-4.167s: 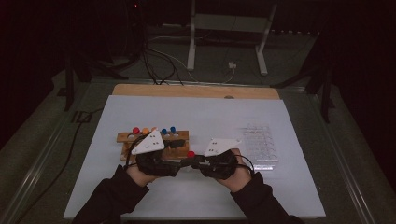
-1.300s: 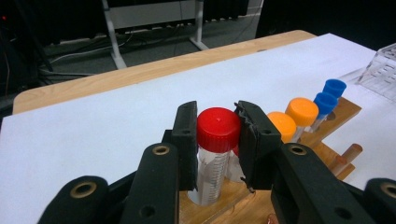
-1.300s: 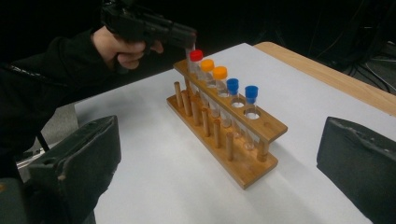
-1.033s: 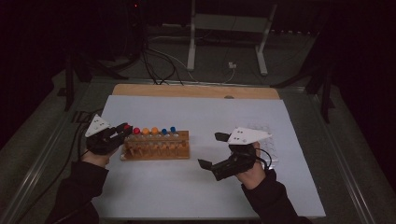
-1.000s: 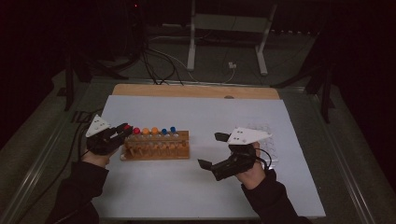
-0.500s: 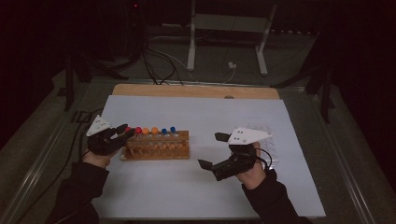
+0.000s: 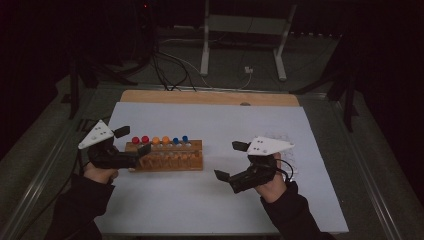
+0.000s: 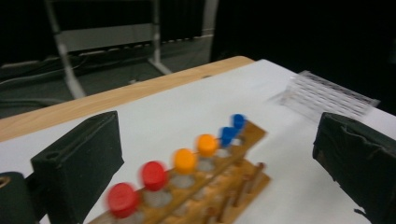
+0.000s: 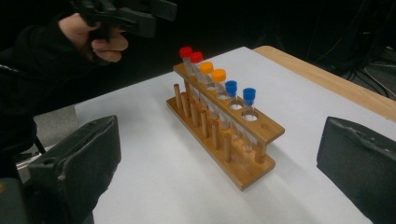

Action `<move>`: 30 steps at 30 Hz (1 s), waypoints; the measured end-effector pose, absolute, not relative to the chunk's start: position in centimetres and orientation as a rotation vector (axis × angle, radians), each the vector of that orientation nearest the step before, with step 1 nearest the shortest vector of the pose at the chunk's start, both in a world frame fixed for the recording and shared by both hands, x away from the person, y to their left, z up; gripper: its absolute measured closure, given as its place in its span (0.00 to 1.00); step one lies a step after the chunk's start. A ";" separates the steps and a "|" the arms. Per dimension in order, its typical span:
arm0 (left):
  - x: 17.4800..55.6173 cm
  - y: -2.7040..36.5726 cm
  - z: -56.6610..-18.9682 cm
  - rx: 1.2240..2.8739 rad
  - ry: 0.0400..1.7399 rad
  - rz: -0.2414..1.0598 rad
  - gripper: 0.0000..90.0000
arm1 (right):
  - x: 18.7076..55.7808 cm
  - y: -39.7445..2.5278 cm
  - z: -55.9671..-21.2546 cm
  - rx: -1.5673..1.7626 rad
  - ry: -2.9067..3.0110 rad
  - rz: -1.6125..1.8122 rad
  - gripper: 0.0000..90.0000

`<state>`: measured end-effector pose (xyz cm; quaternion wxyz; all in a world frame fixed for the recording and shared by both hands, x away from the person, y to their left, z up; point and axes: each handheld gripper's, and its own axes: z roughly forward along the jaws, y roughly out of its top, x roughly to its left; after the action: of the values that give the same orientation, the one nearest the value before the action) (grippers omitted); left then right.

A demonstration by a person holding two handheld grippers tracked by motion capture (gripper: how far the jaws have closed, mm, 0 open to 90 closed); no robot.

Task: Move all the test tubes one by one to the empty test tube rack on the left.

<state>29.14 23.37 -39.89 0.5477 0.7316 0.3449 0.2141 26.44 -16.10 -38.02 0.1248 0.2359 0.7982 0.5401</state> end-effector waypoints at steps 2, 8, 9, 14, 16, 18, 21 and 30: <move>28.6 22.6 -39.9 1.744 0.787 0.497 0.02 | 26.4 -16.1 -38.3 0.676 2.321 1.552 0.00; 27.1 21.1 -40.0 1.770 0.701 0.471 0.01 | 26.7 -16.6 -39.0 0.697 2.283 1.553 0.00; 26.8 20.9 -40.1 1.776 0.686 0.462 0.01 | 26.8 -16.7 -39.2 0.702 2.278 1.557 0.00; 25.9 20.0 -41.2 1.800 0.642 0.436 0.01 | 27.0 -17.2 -39.9 0.731 2.255 1.546 0.00; 25.7 19.7 -41.9 1.812 0.638 0.415 0.01 | 26.9 -17.3 -40.3 0.728 2.250 1.549 0.00; 25.4 19.5 -42.9 1.832 0.628 0.408 0.01 | 26.8 -17.4 -40.8 0.723 2.255 1.546 0.00; 25.2 19.1 -44.1 1.860 0.618 0.399 0.01 | 26.6 -17.5 -41.6 0.701 2.235 1.524 0.00; 25.1 18.8 -46.1 1.871 0.602 0.396 0.01 | 26.8 -17.8 -42.1 0.696 2.220 1.519 0.00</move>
<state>25.06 18.85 -46.10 0.5384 0.7864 0.2530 0.1665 26.75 -17.83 -42.07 0.1804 0.2465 0.7859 0.5377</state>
